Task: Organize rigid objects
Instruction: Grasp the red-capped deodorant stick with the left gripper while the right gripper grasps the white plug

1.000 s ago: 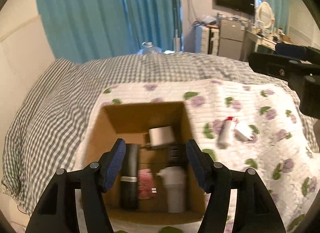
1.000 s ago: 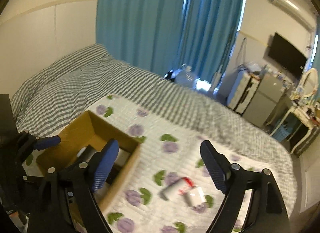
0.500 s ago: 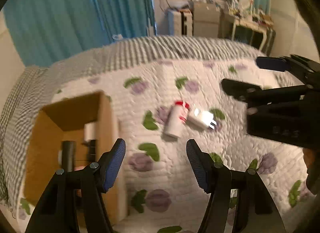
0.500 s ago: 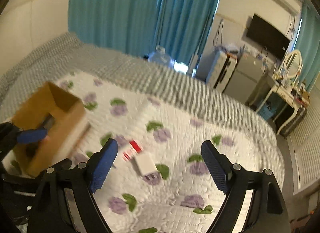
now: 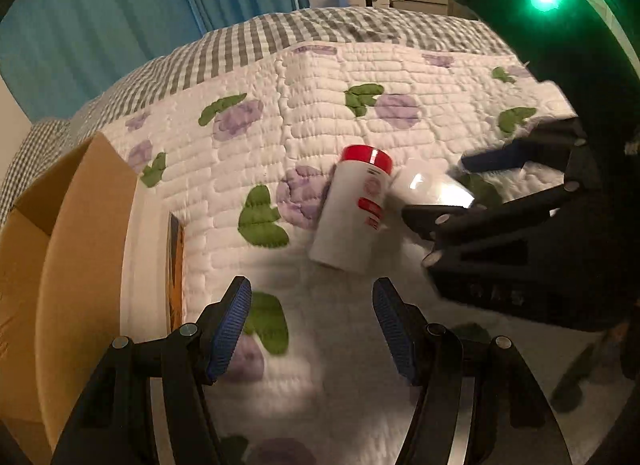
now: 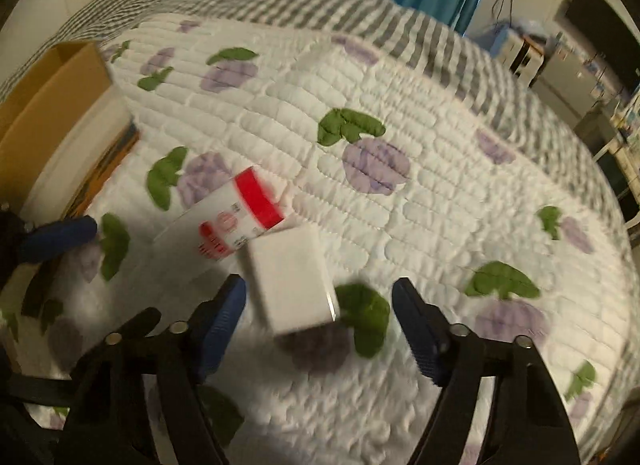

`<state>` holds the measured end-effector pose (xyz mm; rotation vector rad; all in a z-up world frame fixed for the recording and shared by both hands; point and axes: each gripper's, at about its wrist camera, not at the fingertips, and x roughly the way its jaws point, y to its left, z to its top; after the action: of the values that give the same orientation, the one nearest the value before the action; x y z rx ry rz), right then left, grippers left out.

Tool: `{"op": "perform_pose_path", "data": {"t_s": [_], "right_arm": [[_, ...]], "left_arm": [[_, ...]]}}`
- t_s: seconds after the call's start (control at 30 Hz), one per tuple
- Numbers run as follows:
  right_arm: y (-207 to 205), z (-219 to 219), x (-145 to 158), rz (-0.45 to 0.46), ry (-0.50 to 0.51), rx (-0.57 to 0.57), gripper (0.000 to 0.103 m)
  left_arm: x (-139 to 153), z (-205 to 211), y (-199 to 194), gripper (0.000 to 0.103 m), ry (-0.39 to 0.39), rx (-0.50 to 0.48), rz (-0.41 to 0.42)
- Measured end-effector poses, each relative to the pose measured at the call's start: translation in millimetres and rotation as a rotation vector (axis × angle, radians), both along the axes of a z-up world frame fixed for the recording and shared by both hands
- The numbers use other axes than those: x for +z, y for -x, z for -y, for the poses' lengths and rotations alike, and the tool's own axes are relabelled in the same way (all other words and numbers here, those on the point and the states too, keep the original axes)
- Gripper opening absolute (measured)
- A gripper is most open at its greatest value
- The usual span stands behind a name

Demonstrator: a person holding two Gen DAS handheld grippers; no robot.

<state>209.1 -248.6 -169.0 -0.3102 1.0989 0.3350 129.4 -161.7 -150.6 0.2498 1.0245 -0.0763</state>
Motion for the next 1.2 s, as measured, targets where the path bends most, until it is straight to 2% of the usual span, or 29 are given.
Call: {"op": "perform_pose_path", "data": {"t_s": [0.03, 0.07, 0.2, 0.33, 0.47, 0.57, 0.67, 0.7, 0.83, 1.2], "right_arm": [[-5.5, 2.1, -4.9, -0.036, -0.036, 0.002, 0.057], [-9.2, 4.6, -8.5, -0.077, -0.087, 0.010, 0.043], [-8.0, 21.8, -3.9, -0.061, -0.132, -0.034, 0.043], [-3.3, 59.2, 9.7, 0.027, -0.092, -0.165, 0.042], [-0.5, 76.9, 13.9, 0.036, -0.129, -0.199, 0.042], [-0.3, 72.3, 13.9, 0.040, -0.108, -0.188, 0.043], [-1.6, 69.8, 12.9, 0.039, -0.105, -0.186, 0.042], [-1.7, 70.8, 12.6, 0.038, -0.109, -0.188, 0.042], [1.1, 70.6, 12.4, 0.042, -0.110, -0.189, 0.042], [20.5, 66.9, 25.7, 0.102, -0.080, -0.181, 0.042]], "left_arm": [[-1.8, -0.2, -2.5, 0.066, -0.001, 0.006, 0.002], [-3.5, -0.7, -4.9, 0.066, 0.007, 0.010, 0.001], [-10.0, 3.5, -14.8, 0.066, 0.058, 0.011, -0.017], [-15.7, 18.6, -25.5, 0.066, 0.034, -0.005, 0.002], [-19.6, 26.5, -40.6, 0.066, 0.051, -0.005, -0.004], [-20.9, 29.7, -49.7, 0.066, 0.060, -0.002, 0.021], [-23.2, 32.0, -52.3, 0.055, 0.042, -0.016, 0.038], [-23.5, 32.7, -51.1, 0.041, 0.036, -0.019, 0.040], [-21.5, 31.5, -45.8, 0.039, 0.016, -0.027, 0.049], [-1.6, 28.7, -17.3, 0.036, 0.055, -0.035, 0.043]]}}
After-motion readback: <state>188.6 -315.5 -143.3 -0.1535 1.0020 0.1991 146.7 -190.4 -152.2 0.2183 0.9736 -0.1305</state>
